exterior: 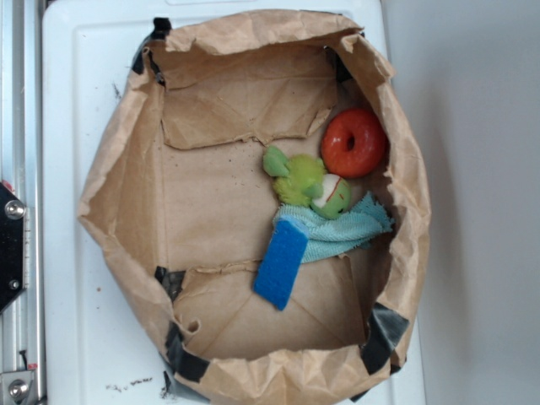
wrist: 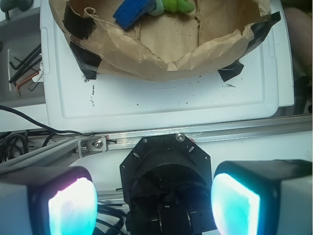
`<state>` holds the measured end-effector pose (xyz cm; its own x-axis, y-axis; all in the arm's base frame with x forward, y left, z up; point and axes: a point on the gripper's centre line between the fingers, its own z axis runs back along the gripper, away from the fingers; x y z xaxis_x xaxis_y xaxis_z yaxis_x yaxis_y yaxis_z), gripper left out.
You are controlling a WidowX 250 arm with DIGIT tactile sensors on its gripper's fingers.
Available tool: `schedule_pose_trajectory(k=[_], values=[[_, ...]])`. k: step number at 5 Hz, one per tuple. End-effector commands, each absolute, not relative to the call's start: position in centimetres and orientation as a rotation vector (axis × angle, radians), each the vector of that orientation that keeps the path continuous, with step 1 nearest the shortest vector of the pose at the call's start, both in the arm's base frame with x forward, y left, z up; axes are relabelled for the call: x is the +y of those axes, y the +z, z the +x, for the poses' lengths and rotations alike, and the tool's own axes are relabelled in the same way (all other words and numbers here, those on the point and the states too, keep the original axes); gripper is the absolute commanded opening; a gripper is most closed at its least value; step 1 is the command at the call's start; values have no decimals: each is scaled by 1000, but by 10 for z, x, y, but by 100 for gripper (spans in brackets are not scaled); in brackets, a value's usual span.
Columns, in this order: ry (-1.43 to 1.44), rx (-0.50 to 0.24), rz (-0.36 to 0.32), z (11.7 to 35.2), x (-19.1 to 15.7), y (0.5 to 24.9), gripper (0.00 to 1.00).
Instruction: Grab the blue sponge.
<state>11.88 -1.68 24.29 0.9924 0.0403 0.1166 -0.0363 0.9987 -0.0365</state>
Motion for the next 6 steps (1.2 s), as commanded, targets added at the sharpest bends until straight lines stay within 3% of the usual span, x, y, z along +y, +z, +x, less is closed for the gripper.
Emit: schedule_pose_trajectory(k=[1, 2, 3, 4, 5, 6], values=[[38, -118, -34, 119, -17, 243, 100], [237, -160, -3, 169, -20, 232, 100], [313, -206, -55, 216, -28, 229, 100], [417, -237, -71, 255, -32, 205, 100], [575, -336, -130, 284, -26, 170, 100], [619, -234, -196, 297, -19, 143, 100]])
